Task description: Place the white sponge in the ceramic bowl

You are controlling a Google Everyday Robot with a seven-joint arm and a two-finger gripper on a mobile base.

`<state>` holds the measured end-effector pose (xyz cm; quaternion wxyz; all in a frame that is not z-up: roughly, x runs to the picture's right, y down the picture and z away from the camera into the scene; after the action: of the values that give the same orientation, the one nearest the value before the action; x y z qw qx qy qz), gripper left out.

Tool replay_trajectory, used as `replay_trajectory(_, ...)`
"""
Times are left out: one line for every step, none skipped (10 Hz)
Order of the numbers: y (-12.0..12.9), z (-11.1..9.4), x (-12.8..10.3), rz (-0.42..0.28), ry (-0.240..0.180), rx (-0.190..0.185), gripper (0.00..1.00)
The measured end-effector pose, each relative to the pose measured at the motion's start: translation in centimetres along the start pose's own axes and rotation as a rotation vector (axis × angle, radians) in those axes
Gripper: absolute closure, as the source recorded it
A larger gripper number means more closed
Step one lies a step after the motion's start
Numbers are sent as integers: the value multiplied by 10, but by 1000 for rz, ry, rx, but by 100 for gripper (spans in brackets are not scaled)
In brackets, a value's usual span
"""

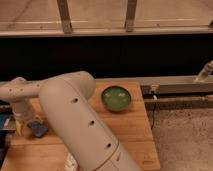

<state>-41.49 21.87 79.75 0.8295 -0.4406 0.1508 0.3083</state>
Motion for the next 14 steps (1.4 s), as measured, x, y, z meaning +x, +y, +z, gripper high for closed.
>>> replay_trajectory(0, 6, -1, -5, 23, -1, 35)
replay_trajectory(3, 9, -2, -9, 30, 0, 35)
replay_trajectory(3, 8, -2, -9, 29, 0, 35)
replay_trajectory(0, 7, -2, -5, 27, 0, 35)
replay_trajectory(-1, 6, -2, -4, 27, 1, 37)
replay_trajectory(0, 6, -2, -5, 28, 1, 44)
replay_trajectory(-1, 6, -2, -4, 28, 2, 55)
replay_trajectory(-3, 6, -2, -2, 28, 5, 66)
replay_trajectory(-3, 5, -2, -2, 27, 6, 76)
replay_trajectory(-3, 5, -2, -2, 27, 5, 80)
replay_trajectory(-2, 4, -2, -4, 28, 5, 95)
replay_trajectory(-2, 4, -2, -4, 28, 5, 100)
replay_trajectory(-1, 5, -2, -5, 31, 6, 100)
replay_trajectory(0, 9, -3, -9, 46, 15, 100)
